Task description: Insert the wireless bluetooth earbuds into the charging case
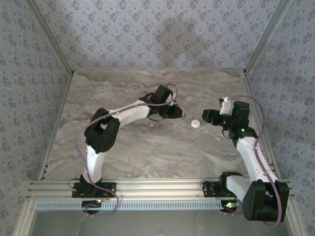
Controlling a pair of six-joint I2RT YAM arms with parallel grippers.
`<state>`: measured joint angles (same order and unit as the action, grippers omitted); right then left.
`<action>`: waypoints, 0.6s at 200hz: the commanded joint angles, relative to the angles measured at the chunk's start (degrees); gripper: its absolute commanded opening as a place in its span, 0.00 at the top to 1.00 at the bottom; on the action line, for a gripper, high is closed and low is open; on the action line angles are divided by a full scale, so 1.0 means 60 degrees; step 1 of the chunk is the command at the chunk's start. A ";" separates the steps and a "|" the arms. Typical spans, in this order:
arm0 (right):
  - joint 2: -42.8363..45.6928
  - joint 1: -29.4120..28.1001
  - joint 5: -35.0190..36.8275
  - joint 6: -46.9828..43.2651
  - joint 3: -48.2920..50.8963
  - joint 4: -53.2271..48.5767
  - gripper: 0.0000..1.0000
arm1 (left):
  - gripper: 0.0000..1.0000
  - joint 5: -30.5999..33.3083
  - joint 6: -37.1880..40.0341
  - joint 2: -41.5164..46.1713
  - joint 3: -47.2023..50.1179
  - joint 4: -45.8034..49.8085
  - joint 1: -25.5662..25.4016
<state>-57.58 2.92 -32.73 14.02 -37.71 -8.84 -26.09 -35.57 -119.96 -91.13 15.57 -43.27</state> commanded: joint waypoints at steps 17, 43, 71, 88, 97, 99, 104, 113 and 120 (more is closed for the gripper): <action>0.0878 0.0244 -0.0082 0.0309 0.0472 -0.0431 0.47 | 0.98 -0.0145 -0.0412 -0.0929 -0.1350 0.1494 -0.0256; 0.1432 0.0378 -0.0039 0.0338 0.0644 -0.0658 0.47 | 0.97 -0.0230 -0.0540 -0.1415 -0.1822 0.1787 -0.0319; 0.1809 0.0545 0.0109 0.0384 0.0576 -0.0925 0.46 | 0.97 -0.0118 -0.0532 -0.1773 -0.2284 0.2307 -0.0326; 0.1931 0.0623 0.0094 0.0469 0.0544 -0.0917 0.46 | 0.96 -0.0148 -0.0517 -0.1968 -0.2525 0.2503 -0.0319; 0.1957 0.0636 0.0044 0.0500 0.0508 -0.0923 0.46 | 0.95 -0.0136 -0.0531 -0.2039 -0.2604 0.2565 -0.0318; 0.1963 0.0651 0.0030 0.0504 0.0502 -0.0935 0.46 | 0.95 -0.0131 -0.0531 -0.2060 -0.2615 0.2584 -0.0318; 0.1957 0.0649 0.0021 0.0498 0.0490 -0.0964 0.45 | 0.95 -0.0138 -0.0530 -0.2088 -0.2650 0.2620 -0.0322; 0.1952 0.0666 0.0006 0.0501 0.0434 -0.1042 0.46 | 0.94 -0.0135 -0.0530 -0.2133 -0.2661 0.2672 -0.0322; 0.1962 0.0662 -0.0008 0.0508 0.0399 -0.1121 0.46 | 0.93 -0.0120 -0.0510 -0.2153 -0.2655 0.2697 -0.0326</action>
<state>-46.48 6.50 -32.71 15.99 -34.22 -12.95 -26.30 -38.26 -131.74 -105.25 28.60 -45.06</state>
